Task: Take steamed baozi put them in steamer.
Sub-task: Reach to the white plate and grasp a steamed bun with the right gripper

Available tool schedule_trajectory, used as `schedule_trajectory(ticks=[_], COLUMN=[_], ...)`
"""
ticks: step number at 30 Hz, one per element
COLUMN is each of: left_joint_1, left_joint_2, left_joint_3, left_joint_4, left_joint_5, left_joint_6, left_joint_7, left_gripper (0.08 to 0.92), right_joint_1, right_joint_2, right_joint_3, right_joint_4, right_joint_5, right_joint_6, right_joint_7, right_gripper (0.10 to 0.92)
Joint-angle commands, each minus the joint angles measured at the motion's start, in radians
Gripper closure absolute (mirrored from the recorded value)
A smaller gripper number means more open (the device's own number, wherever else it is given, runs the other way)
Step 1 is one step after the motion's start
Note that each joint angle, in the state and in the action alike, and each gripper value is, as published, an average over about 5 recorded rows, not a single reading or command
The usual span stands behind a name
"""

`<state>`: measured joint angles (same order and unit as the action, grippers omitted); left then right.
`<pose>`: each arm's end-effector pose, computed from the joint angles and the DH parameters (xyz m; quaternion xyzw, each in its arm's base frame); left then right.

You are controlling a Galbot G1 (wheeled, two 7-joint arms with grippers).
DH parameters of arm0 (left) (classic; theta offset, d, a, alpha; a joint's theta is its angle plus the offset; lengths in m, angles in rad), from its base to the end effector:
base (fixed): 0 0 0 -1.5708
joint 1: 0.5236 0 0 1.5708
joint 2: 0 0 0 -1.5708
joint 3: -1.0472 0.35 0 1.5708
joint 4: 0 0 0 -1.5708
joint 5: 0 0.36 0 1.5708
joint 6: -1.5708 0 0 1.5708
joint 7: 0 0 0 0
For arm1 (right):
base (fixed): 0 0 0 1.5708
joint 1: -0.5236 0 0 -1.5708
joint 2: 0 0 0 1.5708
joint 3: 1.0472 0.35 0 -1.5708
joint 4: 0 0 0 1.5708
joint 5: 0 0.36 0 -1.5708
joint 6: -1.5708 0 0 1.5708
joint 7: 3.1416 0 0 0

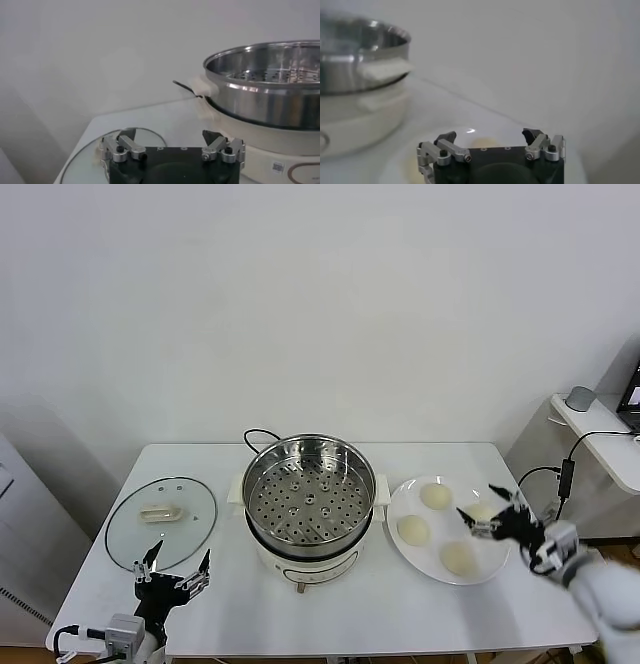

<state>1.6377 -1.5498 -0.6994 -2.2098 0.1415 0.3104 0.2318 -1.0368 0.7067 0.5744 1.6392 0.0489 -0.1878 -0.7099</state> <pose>0.1616 0.0534 -0.2699 -0.0275 -0.9838 -0.1013 0.1455 0.3607 -0.2593 -0.1937 0.2747 -0.8762 0.3558 0.1740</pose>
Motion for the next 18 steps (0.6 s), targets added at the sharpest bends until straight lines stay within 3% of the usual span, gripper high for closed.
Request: schedule_trajectory(ticks=[1, 8, 18], left_joint_1=[0.005, 0.012, 0.036], left_joint_2=[-0.009, -0.017, -0.048], left_joint_3=[-0.003, -0.015, -0.03], left_joint_4=[-0.025, -0.035, -0.041], left_joint_5=[0.006, 0.004, 0.004], left_joint_6=[0.0, -0.001, -0.005], left_joint_7=[0.002, 0.002, 0.0], left_gripper=[0.177, 0.177, 0.177], right_joint_1=[0.644, 1.019, 1.049], right_joint_2=[-0.198, -0.092, 0.145], right_joint_3=[-0.429, -0.861, -0.999], right_joint_4=[-0.237, -0.426, -0.636], right_joint_5=[-0.404, -0.455, -0.556], right_joint_6=[0.058, 0.147, 0.221], right_joint_7=[-0.518, -0.609, -0.632], right_gripper=[0.203, 0.203, 0.203])
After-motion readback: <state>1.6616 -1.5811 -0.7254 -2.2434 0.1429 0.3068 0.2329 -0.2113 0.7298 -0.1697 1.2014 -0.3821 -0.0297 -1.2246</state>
